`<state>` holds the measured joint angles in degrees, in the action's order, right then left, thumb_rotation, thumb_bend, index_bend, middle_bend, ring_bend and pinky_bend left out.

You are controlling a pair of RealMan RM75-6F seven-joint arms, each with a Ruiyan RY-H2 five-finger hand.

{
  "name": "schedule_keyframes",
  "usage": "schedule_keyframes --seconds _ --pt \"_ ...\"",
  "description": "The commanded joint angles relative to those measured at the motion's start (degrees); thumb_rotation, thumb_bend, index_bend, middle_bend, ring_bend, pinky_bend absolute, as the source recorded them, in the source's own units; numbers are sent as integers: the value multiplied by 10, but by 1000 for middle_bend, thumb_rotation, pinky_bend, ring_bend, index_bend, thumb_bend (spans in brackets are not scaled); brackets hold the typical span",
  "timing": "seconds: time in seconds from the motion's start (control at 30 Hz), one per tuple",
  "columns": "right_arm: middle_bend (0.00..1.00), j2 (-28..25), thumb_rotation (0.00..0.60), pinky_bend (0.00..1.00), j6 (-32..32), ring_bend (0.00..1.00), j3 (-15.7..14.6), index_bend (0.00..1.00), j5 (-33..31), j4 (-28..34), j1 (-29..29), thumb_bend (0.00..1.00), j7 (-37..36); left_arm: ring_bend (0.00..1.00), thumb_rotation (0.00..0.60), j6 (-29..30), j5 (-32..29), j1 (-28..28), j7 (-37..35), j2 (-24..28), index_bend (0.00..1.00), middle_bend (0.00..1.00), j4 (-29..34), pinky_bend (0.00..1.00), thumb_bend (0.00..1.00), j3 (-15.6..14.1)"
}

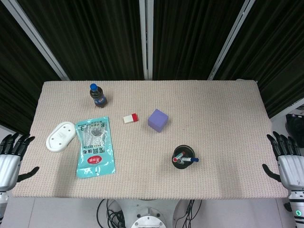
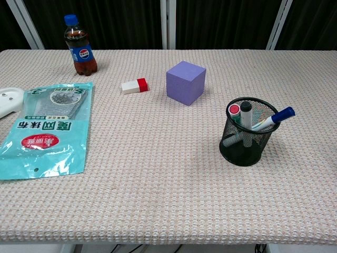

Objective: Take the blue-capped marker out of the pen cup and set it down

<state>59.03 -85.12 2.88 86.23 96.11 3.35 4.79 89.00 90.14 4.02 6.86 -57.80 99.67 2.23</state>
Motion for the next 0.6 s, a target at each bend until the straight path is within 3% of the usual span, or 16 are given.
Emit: schedule_keyframes --seconds 0.03,0.6 --pt "0 0 600 0 -1 0 0 0 1 0 0 176 0 24 600 2 1 0 -5 -1 144 109 -1 69 114 0" --pt "0 -3 600 0 -3 0 4 0 23 16 10 176 -1 24 600 -9 -6 6 7 4 144 109 8 69 114 3"
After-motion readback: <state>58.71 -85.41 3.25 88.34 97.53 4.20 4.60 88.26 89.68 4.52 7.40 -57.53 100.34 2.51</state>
